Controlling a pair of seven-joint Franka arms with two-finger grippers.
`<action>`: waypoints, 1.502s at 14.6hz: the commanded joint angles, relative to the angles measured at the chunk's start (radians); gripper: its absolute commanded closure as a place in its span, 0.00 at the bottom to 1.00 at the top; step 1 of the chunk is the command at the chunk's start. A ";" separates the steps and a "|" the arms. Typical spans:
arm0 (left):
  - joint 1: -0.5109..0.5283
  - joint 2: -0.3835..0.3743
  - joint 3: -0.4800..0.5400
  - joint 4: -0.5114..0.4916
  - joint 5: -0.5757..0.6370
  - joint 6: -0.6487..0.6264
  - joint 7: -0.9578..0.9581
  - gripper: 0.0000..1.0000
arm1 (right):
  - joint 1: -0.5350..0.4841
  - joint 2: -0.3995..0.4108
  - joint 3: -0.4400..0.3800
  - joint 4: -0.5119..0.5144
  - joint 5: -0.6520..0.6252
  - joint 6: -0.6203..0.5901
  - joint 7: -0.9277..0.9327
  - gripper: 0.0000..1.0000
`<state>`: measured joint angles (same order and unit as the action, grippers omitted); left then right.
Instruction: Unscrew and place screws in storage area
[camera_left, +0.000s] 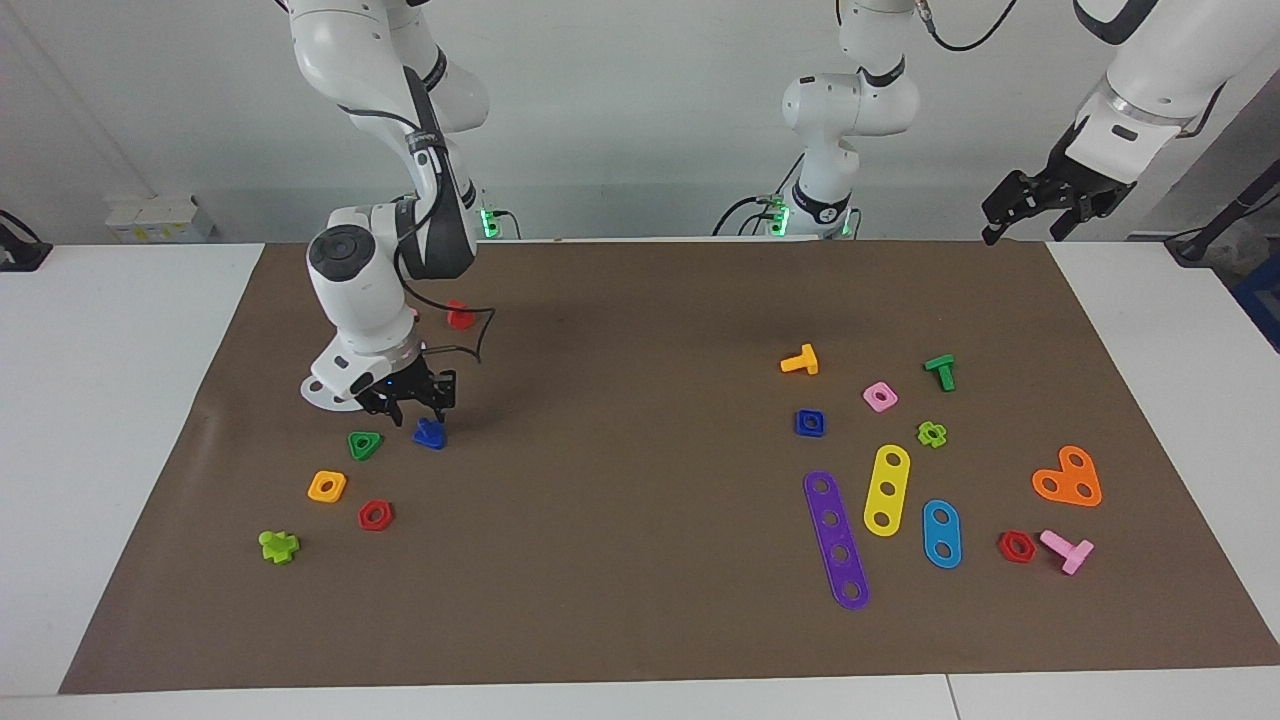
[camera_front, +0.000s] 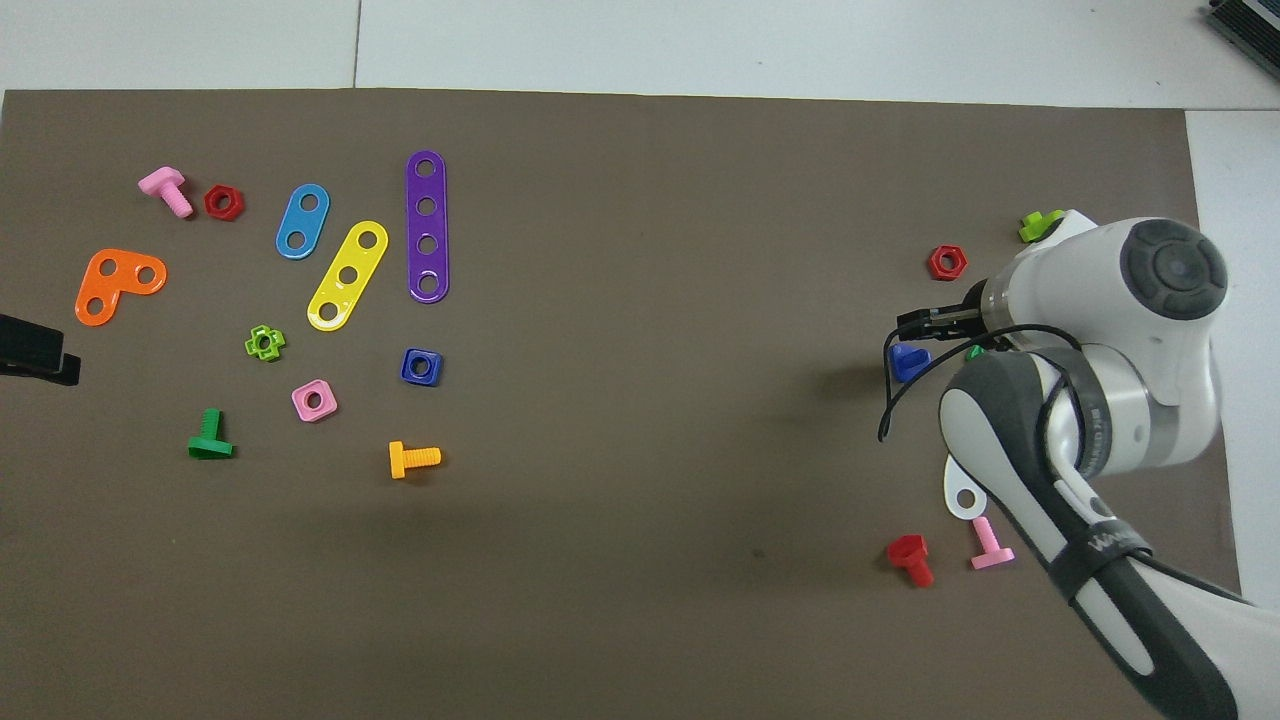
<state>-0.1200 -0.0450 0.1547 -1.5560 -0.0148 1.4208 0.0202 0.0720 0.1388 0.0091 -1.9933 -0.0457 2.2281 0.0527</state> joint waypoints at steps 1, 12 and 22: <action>0.005 -0.026 -0.006 -0.027 0.004 0.003 -0.008 0.00 | -0.029 -0.079 0.003 0.073 0.021 -0.118 -0.013 0.01; 0.005 -0.026 -0.006 -0.027 0.004 0.003 -0.008 0.00 | -0.046 -0.111 0.008 0.442 0.024 -0.580 0.010 0.01; 0.005 -0.026 -0.006 -0.027 0.004 0.003 -0.008 0.00 | -0.049 -0.165 0.008 0.358 0.024 -0.651 0.050 0.00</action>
<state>-0.1200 -0.0450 0.1547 -1.5560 -0.0148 1.4208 0.0202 0.0329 0.0014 0.0084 -1.6045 -0.0448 1.5939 0.0733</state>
